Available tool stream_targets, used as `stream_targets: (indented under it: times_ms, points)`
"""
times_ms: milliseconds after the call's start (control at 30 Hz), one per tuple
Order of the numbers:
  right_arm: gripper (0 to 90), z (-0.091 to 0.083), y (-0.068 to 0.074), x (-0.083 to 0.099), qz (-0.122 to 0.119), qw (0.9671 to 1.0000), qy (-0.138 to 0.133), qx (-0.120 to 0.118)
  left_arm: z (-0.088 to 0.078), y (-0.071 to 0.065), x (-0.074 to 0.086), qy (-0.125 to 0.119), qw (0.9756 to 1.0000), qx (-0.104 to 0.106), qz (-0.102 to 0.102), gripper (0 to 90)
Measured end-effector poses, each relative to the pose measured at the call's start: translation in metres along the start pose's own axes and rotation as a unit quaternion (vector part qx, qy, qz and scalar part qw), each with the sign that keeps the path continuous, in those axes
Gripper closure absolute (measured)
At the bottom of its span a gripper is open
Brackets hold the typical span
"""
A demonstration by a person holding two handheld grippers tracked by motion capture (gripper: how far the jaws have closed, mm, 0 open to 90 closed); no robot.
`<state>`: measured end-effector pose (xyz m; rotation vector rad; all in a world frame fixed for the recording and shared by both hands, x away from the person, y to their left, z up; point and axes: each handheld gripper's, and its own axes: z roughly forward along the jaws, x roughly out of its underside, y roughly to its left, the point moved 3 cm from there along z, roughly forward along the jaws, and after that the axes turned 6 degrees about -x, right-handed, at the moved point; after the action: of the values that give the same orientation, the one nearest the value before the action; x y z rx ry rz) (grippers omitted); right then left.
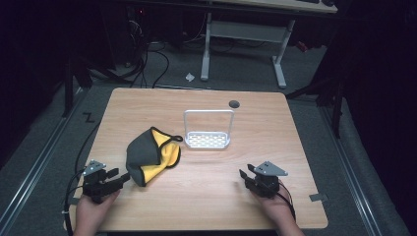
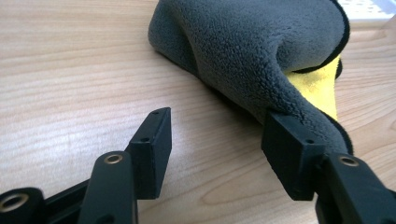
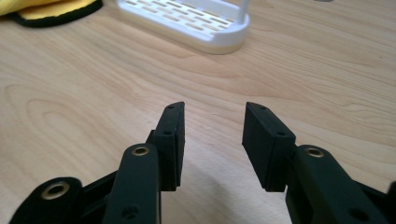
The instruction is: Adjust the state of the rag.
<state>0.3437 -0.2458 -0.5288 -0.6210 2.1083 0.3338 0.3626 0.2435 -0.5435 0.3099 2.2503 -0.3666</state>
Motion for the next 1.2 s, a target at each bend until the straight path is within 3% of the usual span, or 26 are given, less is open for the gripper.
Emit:
stream_targets:
  times_ms: [267, 400, 567, 767, 833, 867, 900, 933, 967, 1000, 1200]
  points:
    - [55.9, -0.002, -0.008, 0.003, 0.022, 0.9997, -0.003, 0.007, 0.004, 0.002, 0.000, 0.003, 1.0000, 0.005, 0.004, 43.4]
    - [55.7, 0.001, -0.007, 0.001, 0.019, 0.9997, -0.007, 0.012, 0.000, 0.004, 0.000, 0.000, 1.0000, 0.002, 0.006, 43.1]
    - [55.6, 0.005, -0.005, 0.003, 0.018, 0.9998, 0.002, 0.011, -0.008, 0.007, -0.003, -0.013, 0.9999, 0.006, -0.009, 44.4]
    - [55.3, 0.003, -0.008, 0.001, 0.024, 0.9996, -0.007, 0.012, -0.024, 0.007, -0.011, -0.052, 0.9986, -0.002, -0.009, 64.1]
    - [55.4, 0.003, -0.008, 0.001, 0.025, 0.9996, -0.008, 0.013, -0.025, 0.006, -0.012, -0.059, 0.9982, -0.001, -0.010, 66.7]
    - [55.4, 0.003, -0.008, 0.001, 0.023, 0.9996, -0.008, 0.013, -0.027, 0.005, -0.015, -0.061, 0.9981, -0.002, -0.008, 76.2]
    - [55.7, 0.004, -0.008, 0.001, 0.023, 0.9996, -0.007, 0.013, -0.032, 0.002, -0.024, -0.074, 0.9970, 0.013, -0.017, 81.2]
    - [55.7, 0.004, -0.008, 0.001, 0.023, 0.9996, -0.007, 0.013, -0.032, 0.002, -0.024, -0.074, 0.9970, 0.013, -0.017, 85.0]
    - [56.3, 0.004, -0.008, 0.001, 0.022, 0.9996, -0.007, 0.013, -0.033, -0.001, -0.031, -0.080, 0.9966, 0.015, -0.012, 85.0]
    - [56.8, 0.003, -0.008, 0.001, 0.026, 0.9995, -0.005, 0.015, -0.031, -0.011, -0.043, -0.077, 0.9968, 0.003, 0.020, 89.7]
    - [57.2, 0.003, -0.007, 0.000, 0.020, 0.9997, -0.006, 0.013, -0.007, -0.028, -0.072, -0.065, 0.9970, 0.005, 0.041, 88.8]
